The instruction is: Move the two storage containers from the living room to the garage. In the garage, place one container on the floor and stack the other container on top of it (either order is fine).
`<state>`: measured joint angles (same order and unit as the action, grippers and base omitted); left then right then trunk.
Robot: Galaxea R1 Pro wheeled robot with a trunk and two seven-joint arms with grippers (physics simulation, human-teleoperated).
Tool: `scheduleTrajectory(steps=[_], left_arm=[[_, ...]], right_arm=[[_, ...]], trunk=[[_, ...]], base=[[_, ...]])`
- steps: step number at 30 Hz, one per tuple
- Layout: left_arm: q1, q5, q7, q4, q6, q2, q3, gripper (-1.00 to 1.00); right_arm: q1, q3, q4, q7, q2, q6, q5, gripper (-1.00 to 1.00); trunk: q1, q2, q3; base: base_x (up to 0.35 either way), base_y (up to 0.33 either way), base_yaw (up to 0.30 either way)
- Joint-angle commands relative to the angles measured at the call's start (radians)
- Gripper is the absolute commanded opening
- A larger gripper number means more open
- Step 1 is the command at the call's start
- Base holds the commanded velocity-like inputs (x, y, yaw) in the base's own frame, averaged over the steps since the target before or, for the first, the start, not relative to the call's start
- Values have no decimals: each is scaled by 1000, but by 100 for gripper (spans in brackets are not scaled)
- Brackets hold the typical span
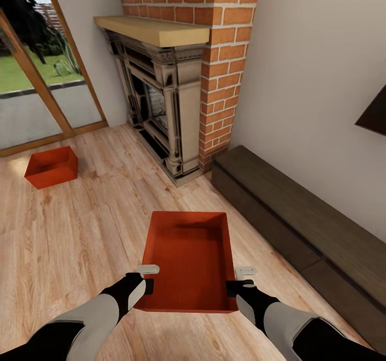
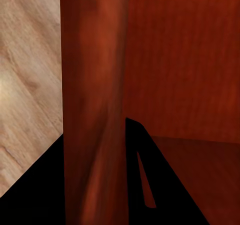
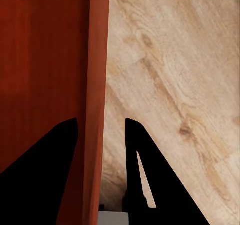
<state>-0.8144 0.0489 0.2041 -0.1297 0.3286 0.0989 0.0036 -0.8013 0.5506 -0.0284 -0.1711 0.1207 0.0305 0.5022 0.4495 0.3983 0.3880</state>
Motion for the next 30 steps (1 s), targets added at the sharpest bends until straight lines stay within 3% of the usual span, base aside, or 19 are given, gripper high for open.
scheduleTrajectory(steps=[1, 30], left_arm=[[0, -8, 9, -1, 7, 1, -5, -100], [1, -8, 9, -1, 7, 1, -4, -100]], right_arm=[[-1, 16, -1, -6, 7, 2, 4, -100], [-1, 15, -1, -6, 7, 2, 5, -100]], trunk=[[0, 2, 1], [0, 2, -44]], base=[[0, 0, 0], [0, 0, 0]])
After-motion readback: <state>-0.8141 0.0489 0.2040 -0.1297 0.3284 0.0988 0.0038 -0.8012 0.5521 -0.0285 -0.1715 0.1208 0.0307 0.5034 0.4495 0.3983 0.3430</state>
